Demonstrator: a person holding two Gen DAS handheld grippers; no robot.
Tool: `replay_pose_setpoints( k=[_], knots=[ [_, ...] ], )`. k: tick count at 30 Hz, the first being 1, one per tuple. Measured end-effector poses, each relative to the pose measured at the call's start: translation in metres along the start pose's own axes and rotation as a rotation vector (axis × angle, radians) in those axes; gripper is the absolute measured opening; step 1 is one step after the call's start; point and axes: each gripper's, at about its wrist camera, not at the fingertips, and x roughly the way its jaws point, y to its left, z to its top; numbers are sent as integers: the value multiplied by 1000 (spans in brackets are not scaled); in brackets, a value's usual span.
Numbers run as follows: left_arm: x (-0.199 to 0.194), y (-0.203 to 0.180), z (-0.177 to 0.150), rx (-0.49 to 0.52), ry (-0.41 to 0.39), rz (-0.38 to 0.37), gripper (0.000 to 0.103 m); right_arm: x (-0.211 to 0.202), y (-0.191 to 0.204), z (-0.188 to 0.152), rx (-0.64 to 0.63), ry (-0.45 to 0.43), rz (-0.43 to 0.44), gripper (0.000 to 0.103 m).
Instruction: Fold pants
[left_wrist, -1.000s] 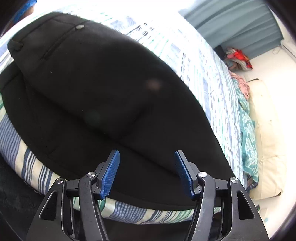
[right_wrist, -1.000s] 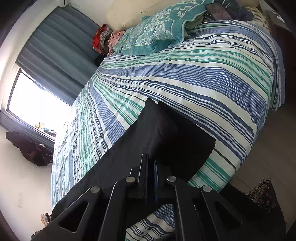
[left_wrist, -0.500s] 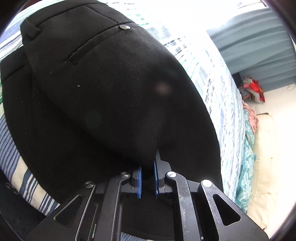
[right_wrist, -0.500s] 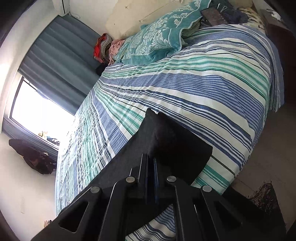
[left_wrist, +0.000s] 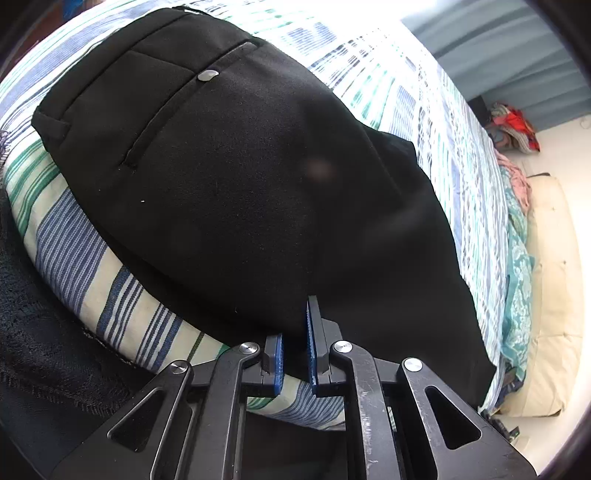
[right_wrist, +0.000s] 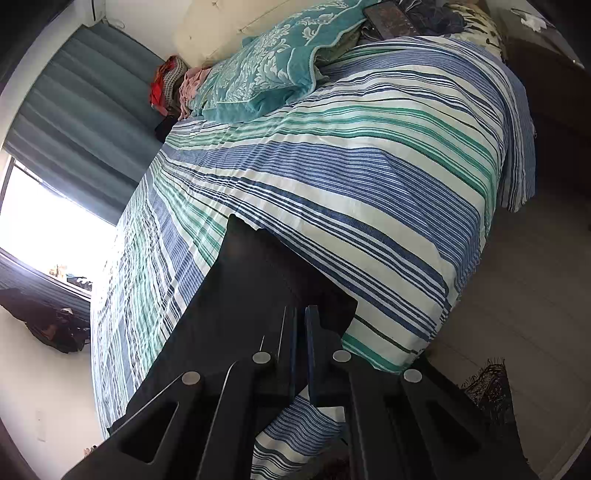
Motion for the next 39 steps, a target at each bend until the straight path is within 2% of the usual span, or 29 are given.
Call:
replay_pose_setpoints(
  k=[3,5,6,10,13,15,16,20,24,27,30,31,32,33,36,39],
  knots=[
    [5,-4,0,-2,3,-12,9,-4,-2,0,8,12,27,7],
    [-4,9,5,-14,7,-22,9,-8,-11,2,57,14,34,17],
    [-3,8,5,-14,7,-21,9,-7,-17,4,91,20,50,27],
    [-5,17,10,-11,0,-28,9,-1,-22,14,124,41,71,29],
    [-9,18,10,-10,-5,-37,9,9,-15,20,128,75,129,29],
    [-10,19,10,-8,-4,-33,9,25,-10,22,127,140,106,29],
    [-10,19,10,-6,-3,-30,9,32,-8,22,117,155,84,33],
    [-16,17,10,-10,-16,-41,8,46,-6,27,83,111,49,35],
    [-19,14,12,20,-16,-47,9,39,-6,23,98,133,31,32],
    [-14,16,11,19,-5,-31,9,40,-10,17,142,153,66,40],
    [-13,18,11,12,0,-29,9,48,-9,20,162,115,105,39],
    [-14,19,11,12,0,-33,9,50,-8,22,163,98,117,30],
    [-16,19,11,7,-2,-39,8,53,-7,23,154,85,121,16],
    [-19,19,11,-1,-5,-51,8,53,-4,24,134,73,106,7],
    [-32,17,10,3,-29,-72,8,37,10,22,74,44,92,6],
    [-27,17,5,38,-11,-22,8,20,22,20,-36,33,32,6]
  ],
)
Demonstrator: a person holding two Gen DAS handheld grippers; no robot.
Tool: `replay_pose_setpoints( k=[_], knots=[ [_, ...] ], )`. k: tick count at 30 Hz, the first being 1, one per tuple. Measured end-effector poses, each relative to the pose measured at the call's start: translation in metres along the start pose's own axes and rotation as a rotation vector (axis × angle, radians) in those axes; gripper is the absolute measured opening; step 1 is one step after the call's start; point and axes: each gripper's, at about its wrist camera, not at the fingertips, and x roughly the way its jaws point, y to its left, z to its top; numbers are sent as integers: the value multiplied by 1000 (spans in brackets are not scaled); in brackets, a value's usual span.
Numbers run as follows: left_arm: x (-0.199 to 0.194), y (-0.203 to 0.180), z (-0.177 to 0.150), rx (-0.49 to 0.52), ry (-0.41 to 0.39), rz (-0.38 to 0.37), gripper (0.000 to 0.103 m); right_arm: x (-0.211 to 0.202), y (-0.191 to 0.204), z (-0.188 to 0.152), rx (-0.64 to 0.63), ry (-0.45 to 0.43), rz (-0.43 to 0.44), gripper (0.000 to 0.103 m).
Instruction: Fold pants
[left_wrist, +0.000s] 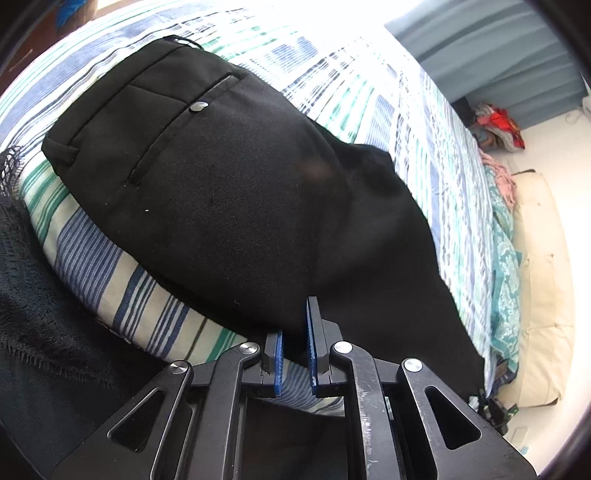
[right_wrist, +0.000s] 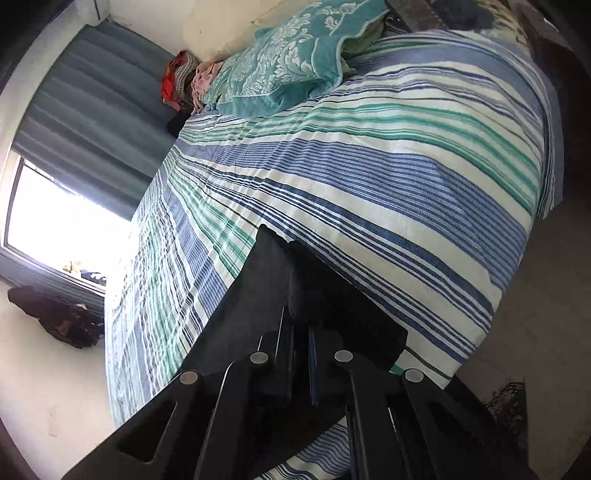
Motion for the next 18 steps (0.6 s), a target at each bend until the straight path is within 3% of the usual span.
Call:
replay_pose_setpoints(
  k=[3,11,12,14,16,18],
  knots=[
    [15,11,-5,-30,45,22,9,9,-11,-2,-3,55,-82,6],
    [29,4,3,-1,61,80,17,16,-17,-5,-5,89,-151,9],
    [25,3,2,0,72,76,20,14,-15,-6,-10,89,-156,15],
    [12,1,-3,14,111,143,49,7,-9,-5,-31,83,-156,30],
    [-9,1,-14,39,109,225,56,-13,-1,-7,-78,22,-197,66],
    [-32,-4,-23,81,70,251,56,-39,11,-11,-147,-87,-256,72]
  ],
)
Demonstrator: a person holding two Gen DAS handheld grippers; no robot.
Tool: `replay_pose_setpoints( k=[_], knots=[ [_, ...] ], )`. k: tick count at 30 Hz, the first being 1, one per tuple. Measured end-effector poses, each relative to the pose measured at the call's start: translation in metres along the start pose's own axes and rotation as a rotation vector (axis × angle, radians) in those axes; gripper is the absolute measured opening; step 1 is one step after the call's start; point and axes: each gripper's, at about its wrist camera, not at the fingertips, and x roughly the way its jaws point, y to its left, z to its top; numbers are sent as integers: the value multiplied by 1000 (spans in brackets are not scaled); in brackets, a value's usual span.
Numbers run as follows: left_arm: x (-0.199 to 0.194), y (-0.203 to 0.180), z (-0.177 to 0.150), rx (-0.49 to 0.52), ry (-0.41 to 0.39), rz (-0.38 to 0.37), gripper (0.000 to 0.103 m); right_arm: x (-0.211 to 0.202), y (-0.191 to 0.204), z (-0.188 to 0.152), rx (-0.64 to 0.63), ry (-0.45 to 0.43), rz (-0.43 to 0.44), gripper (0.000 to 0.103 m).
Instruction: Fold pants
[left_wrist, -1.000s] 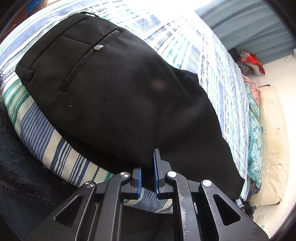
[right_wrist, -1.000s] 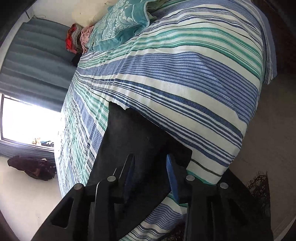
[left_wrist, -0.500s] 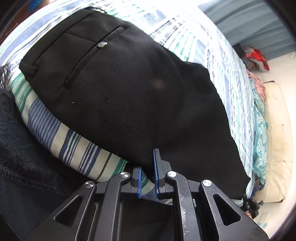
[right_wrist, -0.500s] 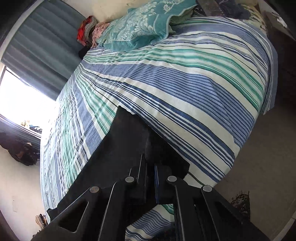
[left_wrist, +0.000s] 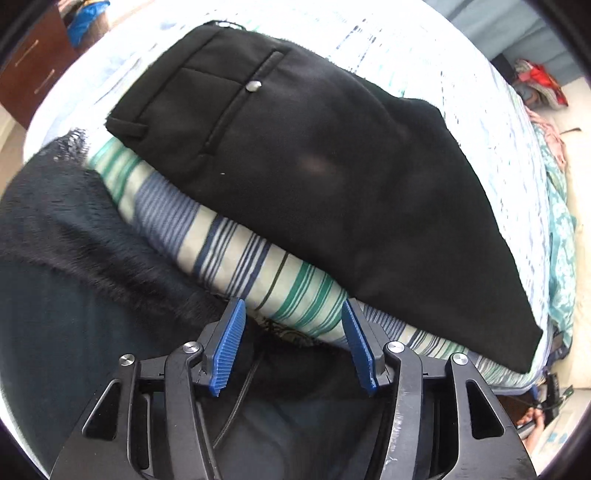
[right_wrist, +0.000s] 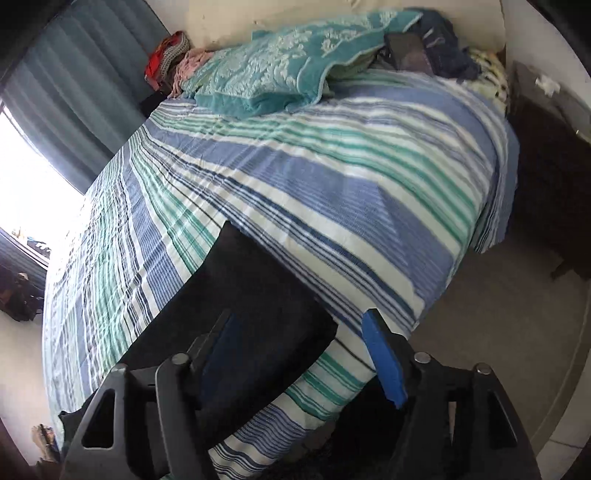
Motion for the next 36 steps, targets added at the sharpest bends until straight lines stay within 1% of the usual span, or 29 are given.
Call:
replay_pose_setpoints(
  k=[2,3,4,5,6,7,8,9,10,11,12,13,14,15,16,17,18,20,21,22,24,26,27,29,31,32,34,36],
  knots=[
    [-19,-13,0,72,-74,-1,57,-22,7,-1,-37,-91,-24,72],
    [-23,-24,4,127,-112,-3,59,-30,12,-2,-53,-123,-4,72],
    [-24,-38,11,192,-145,-12,65,-34,20,-6,-70,-141,31,73],
    [-20,-50,21,245,-178,-20,71,-34,30,-9,-93,-141,70,75],
    [-13,-61,33,285,-219,-27,73,-30,41,-14,-119,-124,109,77],
    [-4,-68,49,303,-255,-28,73,-21,56,-19,-142,-97,151,78],
    [8,-71,69,305,-282,-20,73,-11,67,-26,-160,-67,187,78],
    [23,-72,87,298,-300,5,73,-3,77,-34,-177,-46,214,77],
    [39,-71,105,286,-310,58,73,4,86,-41,-194,-37,230,77],
    [58,-62,123,261,-309,144,71,10,94,-48,-211,-32,235,77],
    [74,-49,138,215,-292,218,68,13,101,-53,-228,-28,234,77],
    [81,-36,143,167,-287,205,60,15,107,-57,-246,-26,233,78],
    [77,-28,144,127,-318,166,58,15,111,-61,-263,-24,234,78],
    [72,-28,143,103,-323,158,58,15,114,-62,-280,-25,232,78],
    [69,-30,140,97,-310,170,58,14,115,-63,-291,-30,224,78],
    [65,-35,136,104,-310,188,62,15,114,-65,-297,-36,216,78],
    [58,-42,129,127,-330,190,64,15,112,-65,-299,-39,210,78],
    [46,-63,109,210,-383,155,75,17,108,-67,-296,-39,203,78],
    [43,-76,103,255,-398,132,78,18,106,-66,-290,-40,200,78],
    [42,-89,101,298,-398,100,82,19,104,-66,-280,-40,201,78],
    [48,-117,102,369,-356,14,82,20,101,-64,-255,-38,212,78],
    [61,-142,113,405,-302,-37,82,20,100,-63,-242,-40,222,78],
    [73,-152,121,415,-280,-35,82,20,100,-62,-240,-45,227,78],
    [94,-163,137,410,-266,33,82,19,101,-63,-241,-49,234,78],
    [112,-161,158,353,-257,95,82,19,101,-64,-244,-46,228,78],
    [115,-155,164,315,-261,109,82,20,101,-65,-245,-40,227,78],
    [121,-149,174,259,-257,90,83,24,99,-65,-245,-22,216,78],
    [121,-155,174,276,-268,130,83,28,95,-65,-235,-3,209,78]
  ],
)
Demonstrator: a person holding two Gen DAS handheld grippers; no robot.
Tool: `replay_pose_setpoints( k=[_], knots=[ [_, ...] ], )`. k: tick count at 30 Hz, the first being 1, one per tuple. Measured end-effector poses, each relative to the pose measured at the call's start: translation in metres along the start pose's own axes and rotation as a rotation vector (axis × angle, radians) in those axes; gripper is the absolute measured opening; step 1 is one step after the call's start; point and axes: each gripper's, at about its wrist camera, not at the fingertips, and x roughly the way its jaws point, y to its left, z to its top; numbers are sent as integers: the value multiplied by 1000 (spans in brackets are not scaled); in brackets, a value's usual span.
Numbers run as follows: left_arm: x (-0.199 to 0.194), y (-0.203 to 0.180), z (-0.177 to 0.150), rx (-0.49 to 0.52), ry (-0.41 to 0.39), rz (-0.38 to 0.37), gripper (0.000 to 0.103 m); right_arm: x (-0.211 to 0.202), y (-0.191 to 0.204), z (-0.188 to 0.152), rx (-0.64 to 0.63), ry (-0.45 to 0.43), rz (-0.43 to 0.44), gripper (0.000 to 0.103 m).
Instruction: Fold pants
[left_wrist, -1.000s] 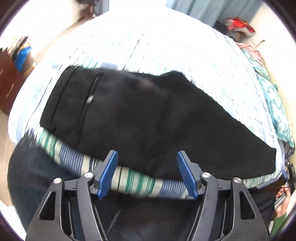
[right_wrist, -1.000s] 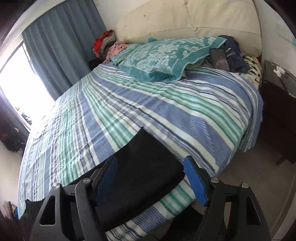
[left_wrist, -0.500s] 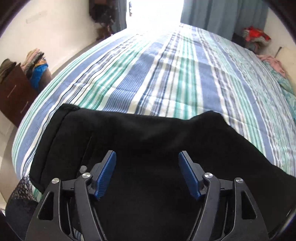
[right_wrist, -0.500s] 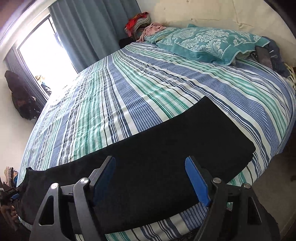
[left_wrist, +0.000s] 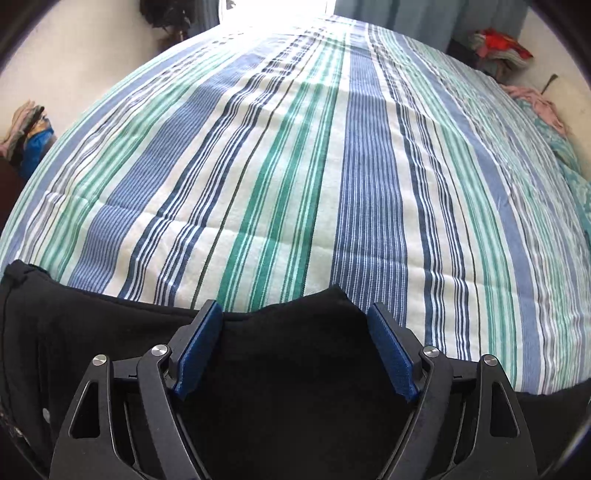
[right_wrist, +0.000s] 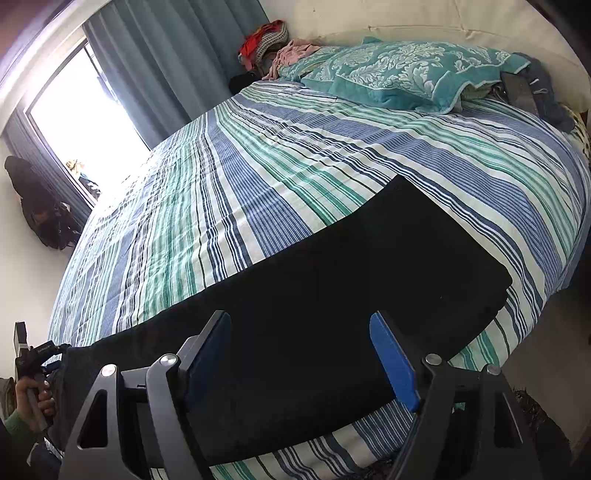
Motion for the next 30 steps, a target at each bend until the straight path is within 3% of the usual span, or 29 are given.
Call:
replay_pose_setpoints(
  k=[4,9,11,16,22,23,26,30],
  knots=[
    [-9,-10,-3,64,-32,55,84,-3,-7,1,30,-23,3,78],
    [-59,2,-25,64,-103,-44,84,-2,-1,1,20,-24,18,78],
    [-76,12,-39,83,-127,-52,90,0,3,0,2,-24,20,78],
    [-81,69,-61,61,-118,79,92,4,12,-1,-33,-11,21,78],
    [-52,161,-70,-172,17,216,92,7,20,-5,-63,-6,18,78],
    [-45,169,-71,-166,23,249,101,8,23,-6,-73,-3,16,78],
    [-40,178,-76,-175,-2,211,103,9,29,-9,-104,2,10,78],
    [-42,174,-76,-174,-13,234,103,8,31,-10,-114,3,10,78]
  ],
)
